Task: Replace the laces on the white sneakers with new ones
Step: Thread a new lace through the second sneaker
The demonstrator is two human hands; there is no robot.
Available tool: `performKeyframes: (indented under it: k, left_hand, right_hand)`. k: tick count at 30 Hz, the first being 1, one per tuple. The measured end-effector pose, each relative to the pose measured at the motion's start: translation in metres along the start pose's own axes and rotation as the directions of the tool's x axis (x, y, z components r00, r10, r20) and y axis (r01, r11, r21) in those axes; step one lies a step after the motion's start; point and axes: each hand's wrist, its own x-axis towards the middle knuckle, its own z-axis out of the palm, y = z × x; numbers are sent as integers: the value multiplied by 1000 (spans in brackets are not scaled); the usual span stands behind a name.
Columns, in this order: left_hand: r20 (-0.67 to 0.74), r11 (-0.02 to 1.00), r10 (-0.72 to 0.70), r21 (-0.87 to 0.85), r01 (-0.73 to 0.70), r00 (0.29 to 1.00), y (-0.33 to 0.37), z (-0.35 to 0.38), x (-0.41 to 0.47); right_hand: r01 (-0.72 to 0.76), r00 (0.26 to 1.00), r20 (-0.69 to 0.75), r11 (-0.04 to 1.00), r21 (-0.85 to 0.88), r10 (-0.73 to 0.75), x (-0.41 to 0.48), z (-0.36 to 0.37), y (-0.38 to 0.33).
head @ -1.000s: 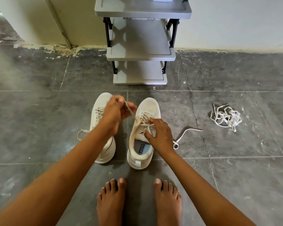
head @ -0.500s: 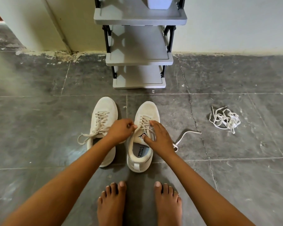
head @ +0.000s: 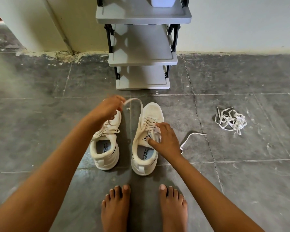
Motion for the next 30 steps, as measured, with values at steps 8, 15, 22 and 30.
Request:
performKeyframes:
  k: [8,15,22,30]
  left_hand:
    - [192,955,177,204,-216,965,-2,53,-10]
    - [37,892,238,386,-234,970,-20,87,-13]
    - [31,774,309,572,-270,951,-26,105,-16]
    - [17,745,331,609,-273,943,-26,109,-16]
  right_hand:
    - [-128,983,-99,966,224,154,-14,-7,-8]
    - [-400,900,190,567,720,393,-14,-13,-1]
    - [-405,904,277,447,797,325,-18,-18,5]
    - [-352,931,239,506,788,276,-20,-16,5]
